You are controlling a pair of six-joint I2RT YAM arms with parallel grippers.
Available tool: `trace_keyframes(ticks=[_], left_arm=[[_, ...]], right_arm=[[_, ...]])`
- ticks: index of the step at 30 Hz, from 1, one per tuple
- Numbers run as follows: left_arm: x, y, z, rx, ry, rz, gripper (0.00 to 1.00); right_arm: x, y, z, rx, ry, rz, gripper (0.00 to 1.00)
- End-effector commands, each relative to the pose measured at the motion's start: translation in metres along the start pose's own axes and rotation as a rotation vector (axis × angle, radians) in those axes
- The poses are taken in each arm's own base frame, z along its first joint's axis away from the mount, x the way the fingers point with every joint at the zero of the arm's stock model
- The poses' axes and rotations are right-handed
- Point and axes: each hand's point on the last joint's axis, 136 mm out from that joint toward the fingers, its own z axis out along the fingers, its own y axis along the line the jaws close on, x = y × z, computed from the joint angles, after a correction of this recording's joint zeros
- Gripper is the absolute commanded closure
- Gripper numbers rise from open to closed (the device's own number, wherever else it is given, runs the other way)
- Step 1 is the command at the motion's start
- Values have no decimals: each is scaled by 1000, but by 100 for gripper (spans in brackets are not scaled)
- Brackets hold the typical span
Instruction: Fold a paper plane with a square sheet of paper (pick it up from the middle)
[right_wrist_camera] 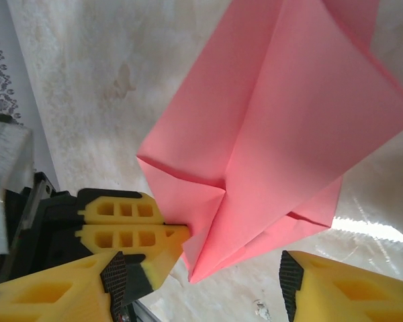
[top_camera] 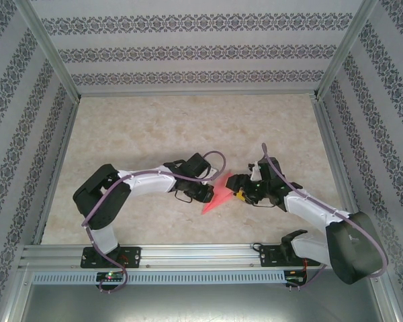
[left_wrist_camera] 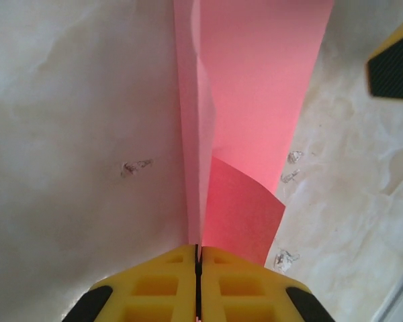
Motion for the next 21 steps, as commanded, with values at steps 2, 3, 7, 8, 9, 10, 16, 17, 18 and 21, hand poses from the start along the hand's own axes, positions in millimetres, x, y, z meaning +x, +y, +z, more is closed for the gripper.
trace_keyframes(ticks=[2,3,7,8,9,10,16,17,18,21], left_arm=[[-16,-17,-13,108,-64,-18,90],[-16,-18,-12,110,-63,-17,90],[-13,-15,-10,109,-54,-24,90],[-12,-13,-9,108,-51,-27,90],[-11,-13,-8,109,-51,-28,90],[-11,-12,-8,109,-53,-30,90],[-11,-10,-5,124,-55,-43,90],[-11,-11,-4,127,-54,-45,90],[-12,-11,-4,130,-56,-46,90],[-11,-10,-3,133,-55,-48,90]], right_arm=[[1,2,11,-1,-14,31,36],[2,2,14,0,-7,34,36],[9,1,23,15,19,33,36],[10,0,25,29,26,30,36],[11,-3,26,47,29,31,35],[11,-4,27,49,25,29,35],[11,-2,32,32,23,38,35],[10,1,33,14,20,43,35],[10,2,35,3,24,48,35],[10,6,37,-15,28,52,36]])
